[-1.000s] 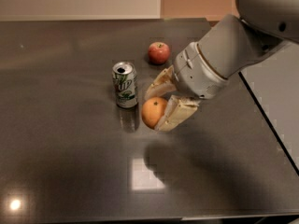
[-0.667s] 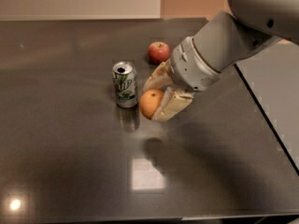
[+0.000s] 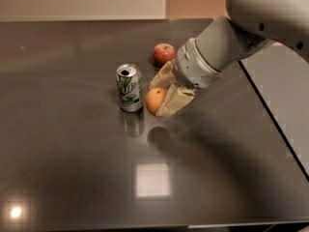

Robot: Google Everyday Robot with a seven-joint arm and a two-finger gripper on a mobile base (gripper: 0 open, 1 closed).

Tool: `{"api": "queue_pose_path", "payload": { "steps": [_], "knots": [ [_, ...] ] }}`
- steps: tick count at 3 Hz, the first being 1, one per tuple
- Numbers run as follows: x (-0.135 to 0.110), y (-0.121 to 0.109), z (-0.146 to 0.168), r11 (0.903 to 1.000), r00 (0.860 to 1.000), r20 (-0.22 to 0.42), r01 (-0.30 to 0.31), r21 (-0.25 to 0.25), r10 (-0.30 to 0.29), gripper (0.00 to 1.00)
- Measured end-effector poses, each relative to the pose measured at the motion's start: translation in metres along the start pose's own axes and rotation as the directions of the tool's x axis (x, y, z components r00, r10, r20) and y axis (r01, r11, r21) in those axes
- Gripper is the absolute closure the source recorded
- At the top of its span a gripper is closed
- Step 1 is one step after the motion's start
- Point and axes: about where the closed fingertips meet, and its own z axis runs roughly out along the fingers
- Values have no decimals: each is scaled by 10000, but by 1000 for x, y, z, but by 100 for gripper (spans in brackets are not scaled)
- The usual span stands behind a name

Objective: Move orange near 7up can

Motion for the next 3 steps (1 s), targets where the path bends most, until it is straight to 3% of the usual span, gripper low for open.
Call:
{"api": "queue_pose_path", "payload": {
  "steps": [1,2,3],
  "knots": [
    [9,-6,12,9997,9997,59,-216,-85,217,100],
    [18,-10,20,9990,9991,133,-401,-201,404,83],
    [23,-13,24,9983,9982,227,-544,-200,548,59]
  ]
}}
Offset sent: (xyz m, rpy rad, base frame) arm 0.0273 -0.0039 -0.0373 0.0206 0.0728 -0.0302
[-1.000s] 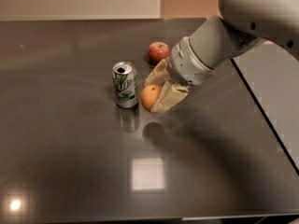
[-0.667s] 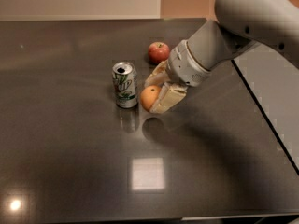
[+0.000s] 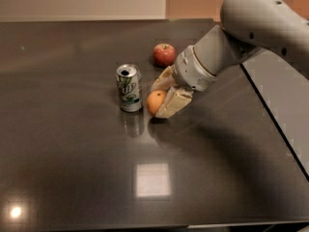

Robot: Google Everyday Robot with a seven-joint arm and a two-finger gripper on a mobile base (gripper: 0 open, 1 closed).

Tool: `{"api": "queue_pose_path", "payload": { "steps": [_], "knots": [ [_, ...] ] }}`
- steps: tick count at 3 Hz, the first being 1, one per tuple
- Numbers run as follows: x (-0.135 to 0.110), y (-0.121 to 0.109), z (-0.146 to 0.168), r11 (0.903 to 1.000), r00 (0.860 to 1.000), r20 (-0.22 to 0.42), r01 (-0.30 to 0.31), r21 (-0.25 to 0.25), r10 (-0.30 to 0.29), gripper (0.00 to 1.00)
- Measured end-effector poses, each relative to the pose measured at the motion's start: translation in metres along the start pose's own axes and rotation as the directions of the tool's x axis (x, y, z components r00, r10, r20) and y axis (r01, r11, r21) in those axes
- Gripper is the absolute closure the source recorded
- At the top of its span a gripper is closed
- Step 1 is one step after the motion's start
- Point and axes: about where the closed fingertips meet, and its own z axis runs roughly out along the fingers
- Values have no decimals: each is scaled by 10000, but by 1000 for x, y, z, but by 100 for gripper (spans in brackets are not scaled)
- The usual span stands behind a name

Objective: Move orange near 7up can

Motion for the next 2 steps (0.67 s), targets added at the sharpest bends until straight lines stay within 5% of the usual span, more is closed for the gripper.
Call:
{"api": "queue_pose_path", "payload": {
  "steps": [2],
  "knots": [
    [-3,1,0,10000,10000,-9,56,-17,-56,13]
  ]
}}
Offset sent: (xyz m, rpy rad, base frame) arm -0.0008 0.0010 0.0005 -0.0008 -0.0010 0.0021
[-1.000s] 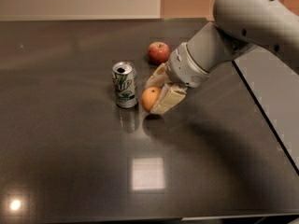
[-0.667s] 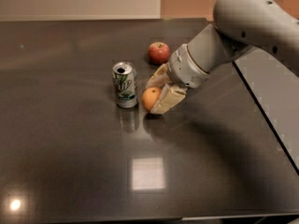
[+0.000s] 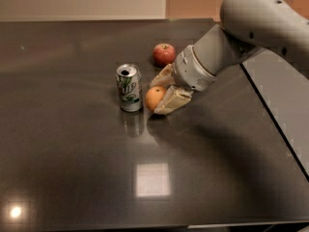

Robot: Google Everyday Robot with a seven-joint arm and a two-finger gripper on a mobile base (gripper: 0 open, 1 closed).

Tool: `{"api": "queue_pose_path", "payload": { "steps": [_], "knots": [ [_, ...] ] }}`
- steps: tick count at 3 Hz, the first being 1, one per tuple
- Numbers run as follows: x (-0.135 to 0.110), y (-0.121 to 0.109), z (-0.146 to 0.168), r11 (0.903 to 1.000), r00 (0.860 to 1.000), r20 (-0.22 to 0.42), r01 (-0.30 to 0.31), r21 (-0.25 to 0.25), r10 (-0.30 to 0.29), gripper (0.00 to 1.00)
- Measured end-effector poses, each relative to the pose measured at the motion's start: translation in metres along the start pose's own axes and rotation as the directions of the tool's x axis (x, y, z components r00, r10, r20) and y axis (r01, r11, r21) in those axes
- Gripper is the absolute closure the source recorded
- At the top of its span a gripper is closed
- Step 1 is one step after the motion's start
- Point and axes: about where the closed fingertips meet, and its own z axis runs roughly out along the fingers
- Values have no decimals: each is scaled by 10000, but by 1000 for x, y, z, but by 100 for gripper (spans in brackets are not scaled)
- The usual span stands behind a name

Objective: Move orange near 7up can

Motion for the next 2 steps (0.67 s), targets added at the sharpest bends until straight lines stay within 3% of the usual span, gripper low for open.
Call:
{"api": "queue_pose_path", "payload": {
  "steps": [1,2],
  "knots": [
    [-2,1,0,10000,10000,-4,28,-8,-28,0],
    [-2,1,0,10000,10000,-4,29,-9,-29,0]
  ]
}}
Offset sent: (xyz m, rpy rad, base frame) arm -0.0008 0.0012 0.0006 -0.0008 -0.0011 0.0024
